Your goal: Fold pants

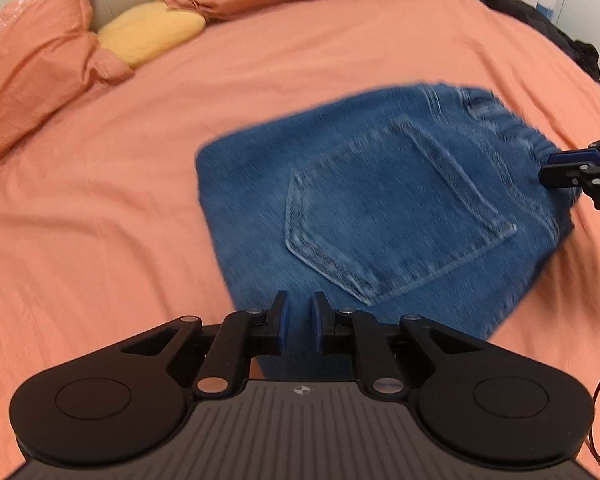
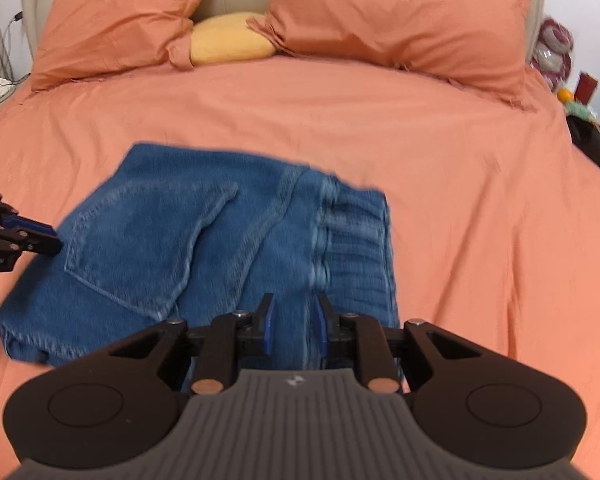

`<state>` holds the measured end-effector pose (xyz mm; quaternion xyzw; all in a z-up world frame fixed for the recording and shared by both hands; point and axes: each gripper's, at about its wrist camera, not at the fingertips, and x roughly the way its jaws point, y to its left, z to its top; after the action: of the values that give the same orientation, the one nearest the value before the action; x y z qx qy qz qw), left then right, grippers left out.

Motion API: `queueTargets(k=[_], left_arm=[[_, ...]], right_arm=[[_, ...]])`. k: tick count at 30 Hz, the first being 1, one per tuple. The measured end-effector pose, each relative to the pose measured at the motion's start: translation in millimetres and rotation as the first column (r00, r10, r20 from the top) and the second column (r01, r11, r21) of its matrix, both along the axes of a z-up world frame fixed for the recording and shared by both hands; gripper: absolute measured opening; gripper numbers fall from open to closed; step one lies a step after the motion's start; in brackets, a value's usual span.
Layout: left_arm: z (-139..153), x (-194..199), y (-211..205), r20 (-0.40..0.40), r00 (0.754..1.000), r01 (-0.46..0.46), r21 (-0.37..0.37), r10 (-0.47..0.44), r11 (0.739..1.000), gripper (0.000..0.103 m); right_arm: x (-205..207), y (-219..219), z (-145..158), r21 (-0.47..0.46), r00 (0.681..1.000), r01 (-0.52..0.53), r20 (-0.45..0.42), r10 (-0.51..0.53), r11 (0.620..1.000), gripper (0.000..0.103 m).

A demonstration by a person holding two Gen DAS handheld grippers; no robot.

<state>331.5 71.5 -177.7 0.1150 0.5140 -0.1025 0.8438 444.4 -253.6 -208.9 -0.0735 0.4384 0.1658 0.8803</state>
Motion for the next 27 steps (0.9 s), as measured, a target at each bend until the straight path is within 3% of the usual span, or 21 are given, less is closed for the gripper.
queueTargets(k=[3,5,9,11,13,14,15,19,23,25,27], left_arm=[[-26,0,1,-0.071,0.997,0.003,0.019,-0.002,1.0,0.016],[-44,2,10,-0.107,0.993,-0.043,-0.004,0.042,0.999,0.016],[-35,3,28,-0.13,0.985,-0.125,-0.086,0.113,0.988,0.016],[-22,-7,34,-0.096,0.988,-0.128,-0.098,0.118,0.987,0.016],[-11,-24,41,-0.058,0.989,-0.143,-0.124,0.137,0.982,0.028],[-6,-33,43,-0.044,0.988,-0.15,-0.144,0.145,0.978,0.044],[-1,-44,44,-0.017,0.988,-0.155,-0.155,0.154,0.976,0.053],[6,-86,35,0.078,0.986,-0.131,-0.169,0.146,0.977,0.064],[-15,-93,24,0.077,0.979,-0.178,-0.122,0.188,0.976,0.062],[-27,-87,23,0.061,0.972,-0.22,-0.111,0.227,0.969,0.055],[-29,-86,30,0.044,0.959,-0.267,-0.179,0.278,0.947,0.038]], right_arm=[[-2,-5,-21,-0.011,0.999,0.023,-0.039,-0.023,1.0,0.014],[1,-9,-37,0.005,0.996,0.049,-0.075,-0.049,0.999,0.014],[4,-8,-42,-0.003,0.994,0.067,-0.081,-0.067,0.998,0.014],[5,-6,-37,-0.019,0.994,0.066,-0.083,-0.067,0.998,0.014],[1,-5,-29,-0.019,0.996,0.057,-0.068,-0.058,0.998,0.015],[-2,-7,-26,-0.013,0.997,0.054,-0.06,-0.055,0.998,0.017],[-5,-8,-24,-0.001,0.997,0.054,-0.049,-0.054,0.999,0.019],[-32,-13,-8,0.075,0.998,0.046,0.037,-0.049,0.996,0.027],[-53,-19,-7,0.109,0.999,0.041,0.031,-0.044,0.993,0.027],[-61,-19,-9,0.099,0.999,0.025,0.035,-0.029,0.995,0.027],[-63,-20,-8,0.08,0.998,0.017,0.052,-0.021,0.997,0.027]])
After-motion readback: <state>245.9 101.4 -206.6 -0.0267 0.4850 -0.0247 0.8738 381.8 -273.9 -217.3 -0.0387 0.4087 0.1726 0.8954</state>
